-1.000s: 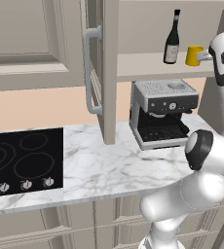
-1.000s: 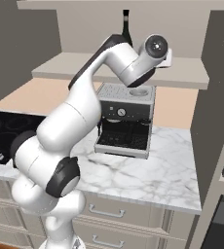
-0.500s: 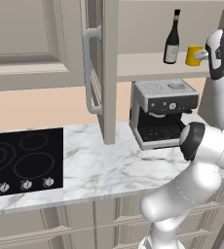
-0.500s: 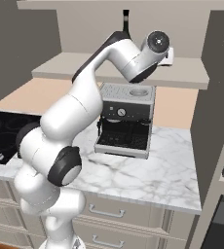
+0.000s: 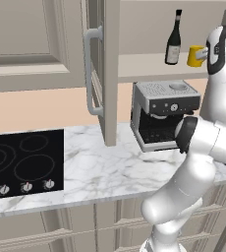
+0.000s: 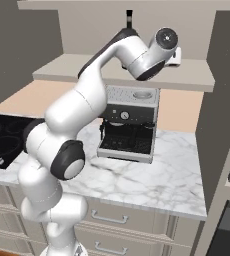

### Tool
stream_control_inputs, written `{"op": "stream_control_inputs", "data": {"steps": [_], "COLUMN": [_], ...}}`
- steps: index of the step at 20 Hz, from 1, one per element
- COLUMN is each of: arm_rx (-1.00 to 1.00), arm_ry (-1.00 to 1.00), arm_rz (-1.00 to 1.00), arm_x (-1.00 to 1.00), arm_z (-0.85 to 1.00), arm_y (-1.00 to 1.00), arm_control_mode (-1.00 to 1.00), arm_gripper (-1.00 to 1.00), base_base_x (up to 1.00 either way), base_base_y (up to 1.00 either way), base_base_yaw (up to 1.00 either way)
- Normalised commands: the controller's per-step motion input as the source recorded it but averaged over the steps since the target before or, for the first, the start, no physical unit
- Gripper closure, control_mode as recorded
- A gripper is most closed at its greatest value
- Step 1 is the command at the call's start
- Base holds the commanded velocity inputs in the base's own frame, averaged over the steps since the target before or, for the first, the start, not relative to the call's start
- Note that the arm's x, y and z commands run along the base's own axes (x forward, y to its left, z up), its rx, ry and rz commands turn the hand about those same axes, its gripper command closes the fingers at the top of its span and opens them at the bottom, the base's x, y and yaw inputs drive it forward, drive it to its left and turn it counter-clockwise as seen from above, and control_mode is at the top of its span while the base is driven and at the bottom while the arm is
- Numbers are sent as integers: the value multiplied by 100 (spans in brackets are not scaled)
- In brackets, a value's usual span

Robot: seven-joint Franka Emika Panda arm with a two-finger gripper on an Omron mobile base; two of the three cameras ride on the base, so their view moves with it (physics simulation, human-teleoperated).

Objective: Open the cabinet directly in front. Then move the wine and the mug to the dining counter with the jar on it.

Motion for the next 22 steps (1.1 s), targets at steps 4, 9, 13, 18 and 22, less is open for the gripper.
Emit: {"op": "stream_control_inputs", "data": {"steps": [4,9,13,18,22], "arm_rx": [0,0,0,0,0], "arm_ry": [0,0,0,0,0], "arm_rz": [2,2,1,1,1], "arm_x": [14,16,19,20,20], "arm_z": [-10,-11,-8,-5,-2], "arm_y": [-6,-1,0,0,0], "arm_control_mode": [-100,-100,-100,-100,-100], "arm_gripper": [-100,-100,-100,-100,100], "base_base_x": [0,0,0,0,0], "base_base_y": [0,0,0,0,0], "base_base_yaw": [0,0,0,0,0]}}
